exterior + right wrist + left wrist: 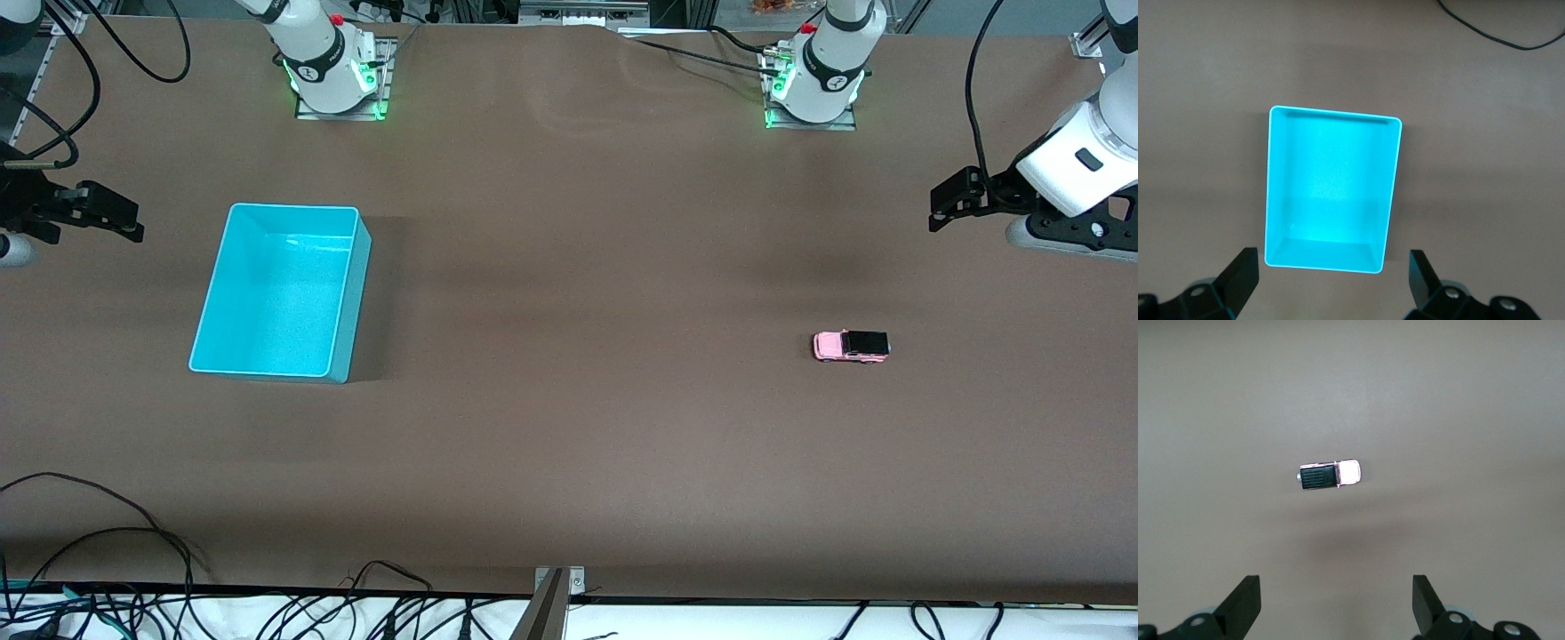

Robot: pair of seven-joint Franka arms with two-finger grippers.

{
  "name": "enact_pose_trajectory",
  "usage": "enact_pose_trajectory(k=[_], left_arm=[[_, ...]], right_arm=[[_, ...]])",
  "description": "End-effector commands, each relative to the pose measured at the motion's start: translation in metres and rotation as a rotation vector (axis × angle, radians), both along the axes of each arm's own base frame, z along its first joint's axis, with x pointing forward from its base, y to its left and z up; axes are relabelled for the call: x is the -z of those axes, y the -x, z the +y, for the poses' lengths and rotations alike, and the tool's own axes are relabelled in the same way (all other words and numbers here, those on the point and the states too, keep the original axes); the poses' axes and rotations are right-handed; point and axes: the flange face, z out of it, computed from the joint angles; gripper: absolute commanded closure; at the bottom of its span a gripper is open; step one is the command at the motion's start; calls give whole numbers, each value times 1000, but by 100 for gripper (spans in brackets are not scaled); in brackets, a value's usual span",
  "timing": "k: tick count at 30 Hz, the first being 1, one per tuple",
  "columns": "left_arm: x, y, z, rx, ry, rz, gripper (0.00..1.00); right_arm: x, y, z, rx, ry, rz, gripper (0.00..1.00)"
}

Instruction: Wind and store pink jeep toy

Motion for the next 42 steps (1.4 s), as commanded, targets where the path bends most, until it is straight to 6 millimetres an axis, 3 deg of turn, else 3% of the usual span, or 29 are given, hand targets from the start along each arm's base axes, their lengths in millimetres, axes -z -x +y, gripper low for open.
enact_pose_trajectory(k=[1, 42], left_arm=[[-6, -4, 3, 19, -10, 4, 0], [3, -9, 8, 10, -11, 19, 0]], right_arm=[[-6, -1, 1, 5, -5, -1, 0], [-6, -1, 0, 6, -5, 0, 0]])
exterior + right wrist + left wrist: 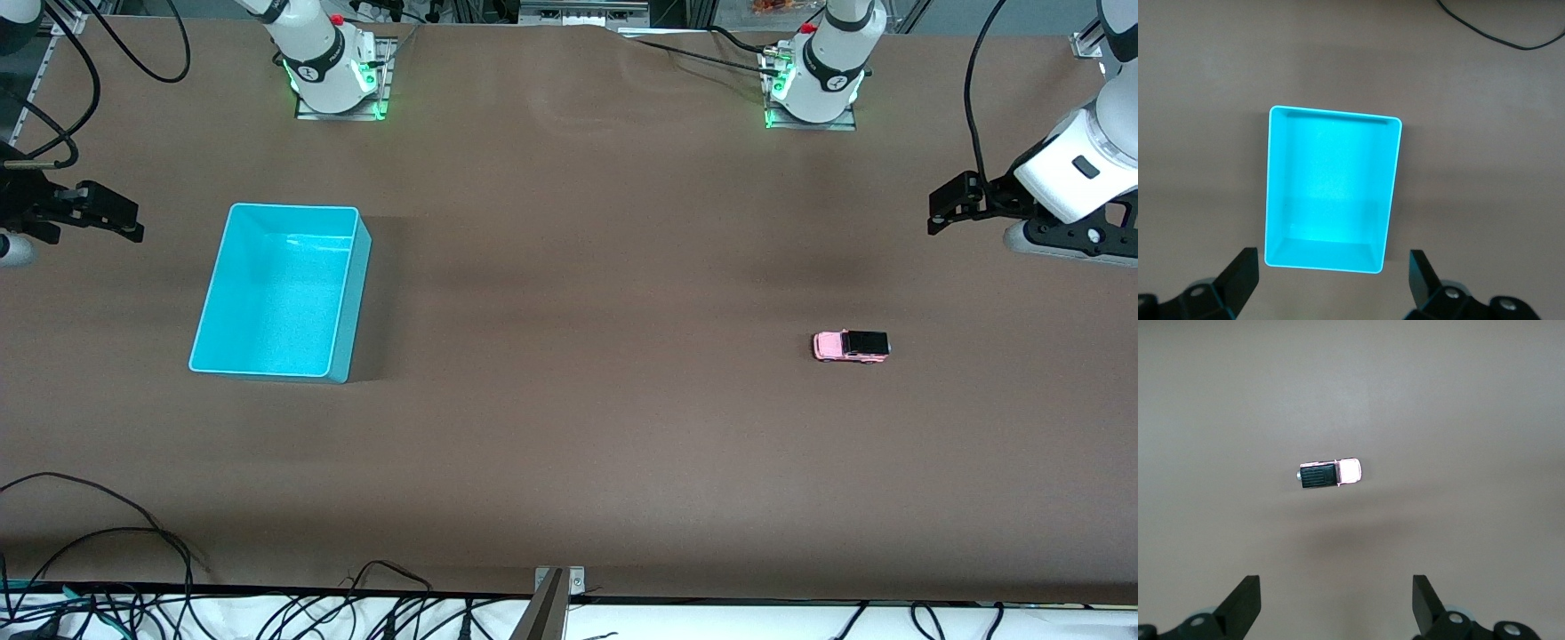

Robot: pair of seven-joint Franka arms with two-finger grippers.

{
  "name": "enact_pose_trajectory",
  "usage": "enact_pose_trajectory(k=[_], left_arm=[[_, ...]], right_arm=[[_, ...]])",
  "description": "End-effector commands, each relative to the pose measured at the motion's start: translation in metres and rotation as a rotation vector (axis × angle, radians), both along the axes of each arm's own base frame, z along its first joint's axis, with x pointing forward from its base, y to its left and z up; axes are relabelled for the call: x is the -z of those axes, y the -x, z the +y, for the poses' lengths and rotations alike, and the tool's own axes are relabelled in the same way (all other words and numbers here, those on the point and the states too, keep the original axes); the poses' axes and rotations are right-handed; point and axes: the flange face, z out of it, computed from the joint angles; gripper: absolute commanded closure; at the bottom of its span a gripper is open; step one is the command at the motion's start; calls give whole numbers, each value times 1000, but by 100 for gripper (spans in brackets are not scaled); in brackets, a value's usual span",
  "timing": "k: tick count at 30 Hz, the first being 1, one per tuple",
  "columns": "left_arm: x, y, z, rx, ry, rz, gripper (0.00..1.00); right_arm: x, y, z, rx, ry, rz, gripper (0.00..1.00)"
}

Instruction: Wind and store pink jeep toy

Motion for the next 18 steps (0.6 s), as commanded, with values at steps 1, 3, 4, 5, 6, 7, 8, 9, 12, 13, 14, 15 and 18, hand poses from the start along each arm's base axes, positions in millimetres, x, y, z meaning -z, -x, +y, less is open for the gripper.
enact_pose_trajectory(k=[1, 3, 4, 5, 6, 7, 8, 9, 12, 13, 14, 15, 18], left_arm=[[-1, -6, 6, 13, -10, 12, 0], [0, -7, 7, 13, -11, 13, 0], [1, -8, 8, 10, -11, 16, 0], [2, -8, 8, 10, -11, 18, 0], [3, -8, 8, 11, -11, 19, 0], [3, -9, 9, 10, -11, 18, 0], [3, -9, 9, 10, -11, 18, 0], [3, -9, 9, 10, -11, 18, 0], [5, -10, 9, 8, -9, 21, 0], [6, -10, 9, 10, -9, 22, 0], [6, -11, 9, 10, -9, 24, 0], [6, -11, 9, 10, -9, 24, 0], [9, -12, 9, 10, -9, 27, 0]], right_arm=[[-6, -1, 0, 6, -5, 0, 0], [-6, -1, 1, 5, -5, -1, 0], [-6, -1, 1, 4, -5, -1, 0], [-6, -1, 0, 8, -5, 0, 0], [-6, -1, 0, 6, -5, -1, 0], [-6, -1, 0, 6, -5, -1, 0], [-6, -1, 0, 6, -5, -1, 0], [-6, -1, 0, 6, -5, -1, 0], [-6, -1, 0, 6, -5, -1, 0], [-6, -1, 0, 6, -5, -1, 0], [-6, -1, 1, 5, -5, -1, 0], [-6, -1, 0, 8, -5, -1, 0], [-7, -1, 0, 4, -5, -3, 0]])
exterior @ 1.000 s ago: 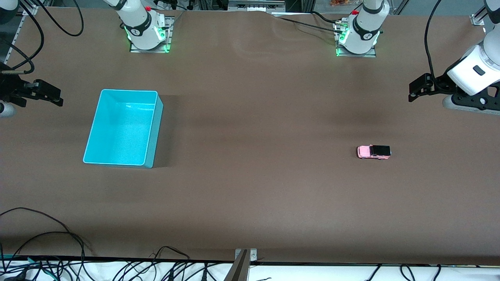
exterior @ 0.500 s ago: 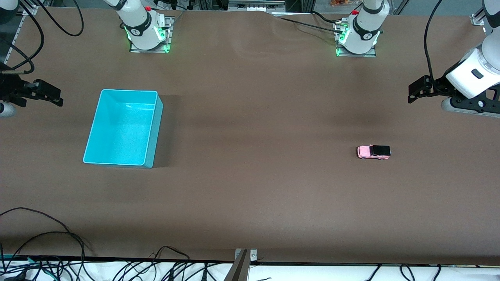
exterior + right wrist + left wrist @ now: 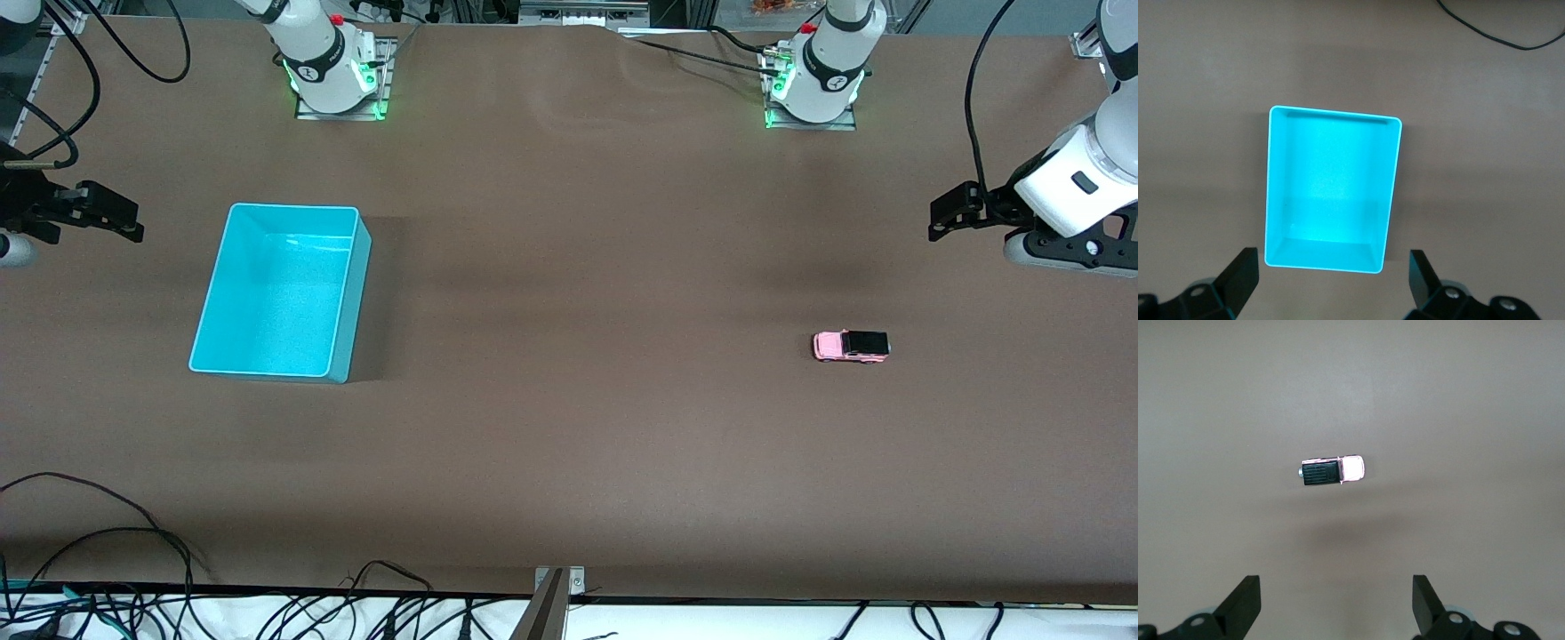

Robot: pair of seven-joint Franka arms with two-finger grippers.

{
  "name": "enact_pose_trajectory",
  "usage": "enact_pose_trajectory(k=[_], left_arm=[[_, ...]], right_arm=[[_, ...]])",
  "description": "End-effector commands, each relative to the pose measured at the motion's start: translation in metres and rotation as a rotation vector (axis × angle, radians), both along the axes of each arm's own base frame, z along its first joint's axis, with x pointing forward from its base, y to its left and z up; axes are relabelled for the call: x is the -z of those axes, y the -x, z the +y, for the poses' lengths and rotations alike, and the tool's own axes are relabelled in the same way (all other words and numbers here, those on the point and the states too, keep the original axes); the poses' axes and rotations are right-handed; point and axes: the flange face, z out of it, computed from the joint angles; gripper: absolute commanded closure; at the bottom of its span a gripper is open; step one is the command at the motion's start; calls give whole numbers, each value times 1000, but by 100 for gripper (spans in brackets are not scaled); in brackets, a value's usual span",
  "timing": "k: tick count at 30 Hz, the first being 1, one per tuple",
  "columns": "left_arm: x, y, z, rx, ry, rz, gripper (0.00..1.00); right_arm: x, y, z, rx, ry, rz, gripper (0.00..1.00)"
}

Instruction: Wind and store pink jeep toy

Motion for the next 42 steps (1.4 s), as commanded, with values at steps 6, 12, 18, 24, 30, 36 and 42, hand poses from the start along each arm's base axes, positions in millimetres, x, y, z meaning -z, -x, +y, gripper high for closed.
enact_pose_trajectory(k=[6, 12, 18, 24, 30, 36, 42], left_arm=[[1, -8, 3, 21, -7, 13, 0], [27, -19, 2, 23, -8, 57, 0], [29, -19, 3, 42, -3, 60, 0], [30, -22, 3, 236, 16, 45, 0], [35, -27, 3, 415, 30, 35, 0], [64, -36, 5, 611, 68, 83, 0], [94, -44, 15, 785, 112, 127, 0]], right_arm=[[-6, -1, 0, 6, -5, -1, 0], [-6, -1, 1, 4, -5, -1, 0], [-6, -1, 1, 4, -5, -1, 0], [-7, -1, 0, 6, -6, -3, 0], [-6, -1, 1, 4, -6, -1, 0], [-6, -1, 0, 4, -6, -1, 0], [-6, -1, -1, 6, -6, -1, 0]])
